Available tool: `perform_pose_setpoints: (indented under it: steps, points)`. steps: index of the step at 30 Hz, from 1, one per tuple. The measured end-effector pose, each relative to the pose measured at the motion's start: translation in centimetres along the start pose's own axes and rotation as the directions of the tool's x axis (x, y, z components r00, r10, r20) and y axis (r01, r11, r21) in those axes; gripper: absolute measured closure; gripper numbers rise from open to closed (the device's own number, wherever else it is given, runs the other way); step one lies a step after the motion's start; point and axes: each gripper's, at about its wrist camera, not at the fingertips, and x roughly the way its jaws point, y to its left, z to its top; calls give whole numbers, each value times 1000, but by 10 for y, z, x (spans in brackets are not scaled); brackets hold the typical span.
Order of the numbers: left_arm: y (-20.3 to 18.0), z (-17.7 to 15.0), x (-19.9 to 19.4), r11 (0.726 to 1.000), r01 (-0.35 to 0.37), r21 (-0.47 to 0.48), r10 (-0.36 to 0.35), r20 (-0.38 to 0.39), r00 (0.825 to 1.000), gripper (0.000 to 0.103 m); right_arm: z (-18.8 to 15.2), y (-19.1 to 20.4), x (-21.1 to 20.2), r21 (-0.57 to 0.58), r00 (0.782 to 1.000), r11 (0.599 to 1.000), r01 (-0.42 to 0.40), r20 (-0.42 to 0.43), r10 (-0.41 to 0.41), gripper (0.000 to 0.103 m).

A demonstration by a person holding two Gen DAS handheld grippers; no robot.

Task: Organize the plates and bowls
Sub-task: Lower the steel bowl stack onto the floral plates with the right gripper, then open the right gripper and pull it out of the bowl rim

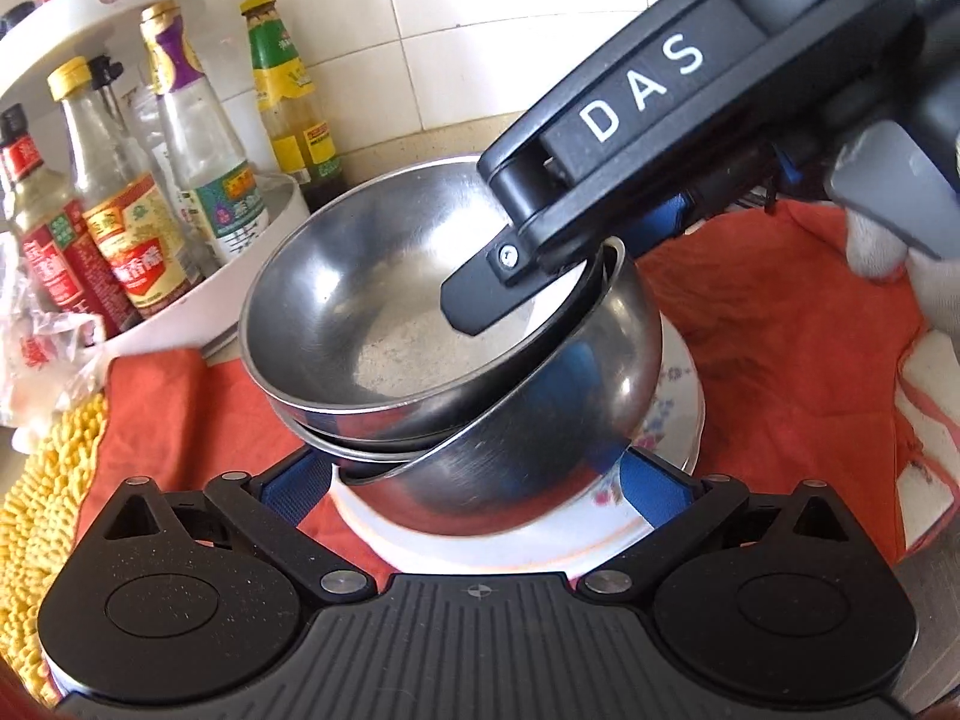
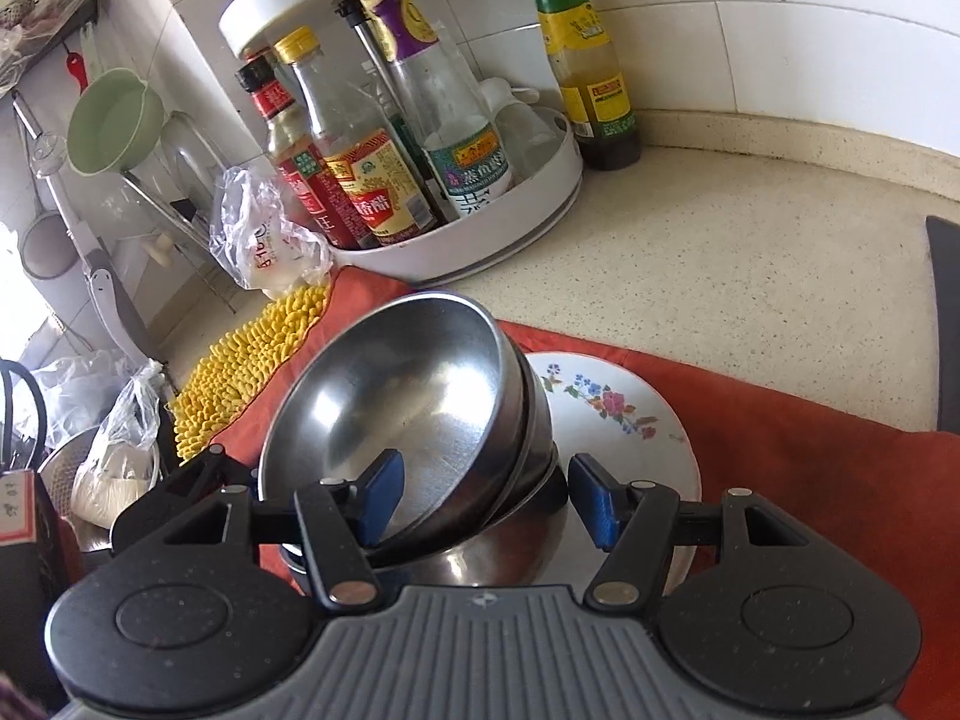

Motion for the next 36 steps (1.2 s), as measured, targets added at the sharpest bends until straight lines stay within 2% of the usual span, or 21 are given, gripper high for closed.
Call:
perform_pose_setpoints:
  steps: [17,26,31,36]
  points:
    - [-1,-13,-24,999,-32,-28,32,-7,999,0,-10,3,-17,19,1000,1000,23,9,-23,43]
    - [7,-20,-41,995,-57,-83,57,-12,998,0,-14,0,-24,39,999,999,21,24,-22,43]
    - [13,-22,-41,991,-70,-116,68,-14,998,0,-18,2,-25,12,999,1000,27,30,-27,43]
    - [12,-17,-36,990,-47,-136,49,10,999,0,-15,0,-23,20,1000,1000,20,24,-20,42]
